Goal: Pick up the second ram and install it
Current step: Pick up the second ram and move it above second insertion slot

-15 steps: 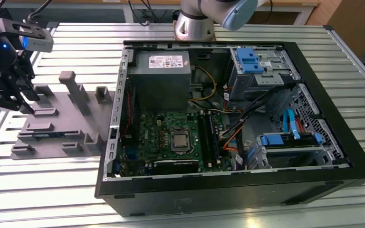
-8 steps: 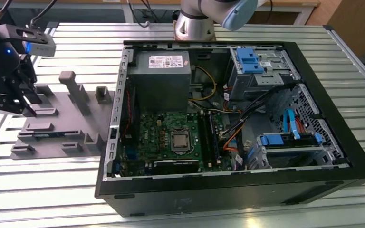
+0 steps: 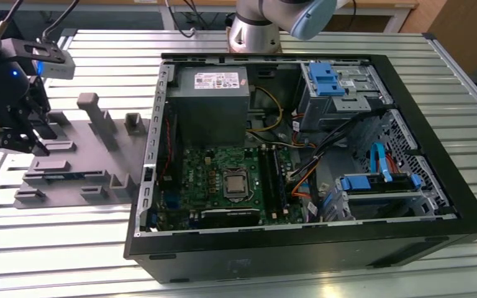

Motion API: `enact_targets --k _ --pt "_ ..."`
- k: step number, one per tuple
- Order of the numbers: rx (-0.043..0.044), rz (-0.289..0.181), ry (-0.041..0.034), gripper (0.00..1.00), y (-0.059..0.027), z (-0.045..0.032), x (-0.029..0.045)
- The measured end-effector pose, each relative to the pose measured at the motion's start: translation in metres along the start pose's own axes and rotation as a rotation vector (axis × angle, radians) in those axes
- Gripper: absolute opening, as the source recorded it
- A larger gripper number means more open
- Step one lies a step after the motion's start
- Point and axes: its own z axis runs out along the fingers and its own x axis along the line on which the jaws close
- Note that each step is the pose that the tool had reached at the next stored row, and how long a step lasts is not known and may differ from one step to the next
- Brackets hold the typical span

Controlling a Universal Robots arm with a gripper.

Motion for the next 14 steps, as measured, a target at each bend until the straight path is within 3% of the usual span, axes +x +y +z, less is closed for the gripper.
enact_targets --k 9,14 --pt "0.0002 0.000 -0.0002 0.41 0.0000 0.0004 0.0000" --pt "0.0003 0.000 -0.0003 0.41 -0.0002 0.0050 0.0007"
